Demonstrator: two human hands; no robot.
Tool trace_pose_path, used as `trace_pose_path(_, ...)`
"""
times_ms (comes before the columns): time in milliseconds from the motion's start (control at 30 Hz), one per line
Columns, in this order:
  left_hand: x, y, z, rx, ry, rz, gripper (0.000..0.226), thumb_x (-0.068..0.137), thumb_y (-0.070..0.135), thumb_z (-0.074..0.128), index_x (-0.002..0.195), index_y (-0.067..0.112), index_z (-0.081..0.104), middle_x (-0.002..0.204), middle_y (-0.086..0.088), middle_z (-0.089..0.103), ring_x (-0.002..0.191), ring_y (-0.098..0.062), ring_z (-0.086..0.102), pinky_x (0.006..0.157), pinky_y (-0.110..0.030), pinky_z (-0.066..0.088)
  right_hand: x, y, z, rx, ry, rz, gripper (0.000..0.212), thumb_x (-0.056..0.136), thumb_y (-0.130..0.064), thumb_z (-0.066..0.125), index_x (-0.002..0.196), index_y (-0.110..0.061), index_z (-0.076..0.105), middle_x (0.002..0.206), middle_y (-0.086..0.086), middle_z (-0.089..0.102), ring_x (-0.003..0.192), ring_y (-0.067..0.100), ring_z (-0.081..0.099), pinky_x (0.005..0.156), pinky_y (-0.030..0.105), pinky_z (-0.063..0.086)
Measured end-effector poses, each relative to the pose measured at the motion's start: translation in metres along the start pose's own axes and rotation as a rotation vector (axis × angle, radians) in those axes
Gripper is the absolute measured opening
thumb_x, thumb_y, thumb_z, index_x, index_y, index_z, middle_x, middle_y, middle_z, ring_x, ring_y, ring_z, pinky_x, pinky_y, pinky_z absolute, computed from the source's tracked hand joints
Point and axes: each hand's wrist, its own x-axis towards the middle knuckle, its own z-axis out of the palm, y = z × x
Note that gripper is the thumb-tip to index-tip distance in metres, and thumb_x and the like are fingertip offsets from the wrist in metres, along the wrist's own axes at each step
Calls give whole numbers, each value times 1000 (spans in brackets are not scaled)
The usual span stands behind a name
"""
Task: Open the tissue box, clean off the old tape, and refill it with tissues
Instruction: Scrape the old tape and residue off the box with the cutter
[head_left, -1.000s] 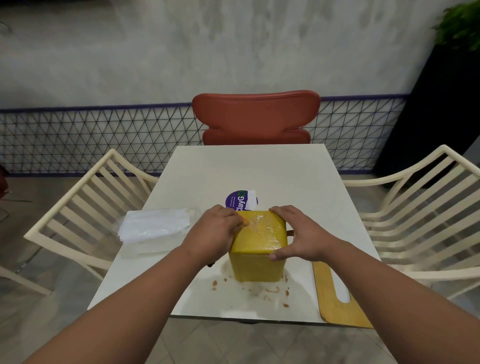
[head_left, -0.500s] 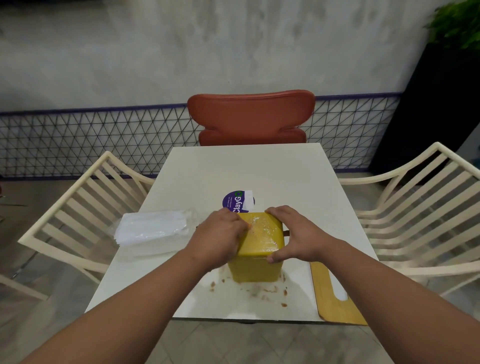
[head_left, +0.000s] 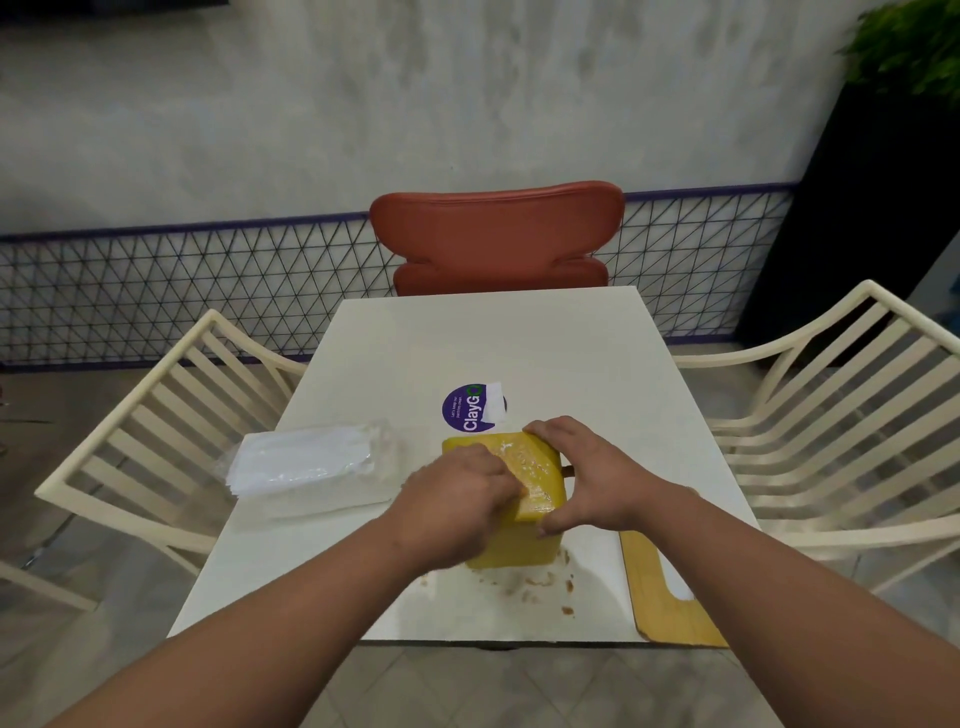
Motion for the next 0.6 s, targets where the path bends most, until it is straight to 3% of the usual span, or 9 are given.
trace_pose_path(67,-1,1,-3,-8,-8,96,27,77,18,52,91,24,74,86,5,69,79,-21,61,70,-29,53,-1,1,1,-7,6,-5,111,54,-35,94,146,-31,32,132,-18,33,118,1,39,91,13,41)
trace_pose_path(133,4,-11,-9,15,19,62,24,78,15,61,94,26,75,87,4,70,80,-22,63,72,-29,52,-1,1,1,-12,10,3,113,54,-37,94,147,-30,31,133,-18,32,119,3,39,91,13,41)
trace_pose_path(233,14,-27,-15,10,57,-180,23,90,21,56,106,24,72,101,1,69,97,-23,59,85,-32,46,-1,2,1,-13,0,13,116,52,-41,93,148,-30,30,135,-19,32,124,8,40,98,23,45)
trace_pose_path(333,21,-22,-16,-66,106,-338,40,89,32,39,104,16,72,101,-4,68,99,-26,56,85,-33,43,-2,3,2,-14,-4,9,117,50,-43,93,148,-31,30,135,-19,32,125,9,40,101,29,47)
trace_pose_path(600,42,9,0,-70,43,-295,27,92,22,46,110,16,66,105,-2,65,103,-22,51,87,-34,43,1,2,1,-8,41,11,114,51,-34,95,147,-25,35,133,-14,37,120,6,43,98,26,47)
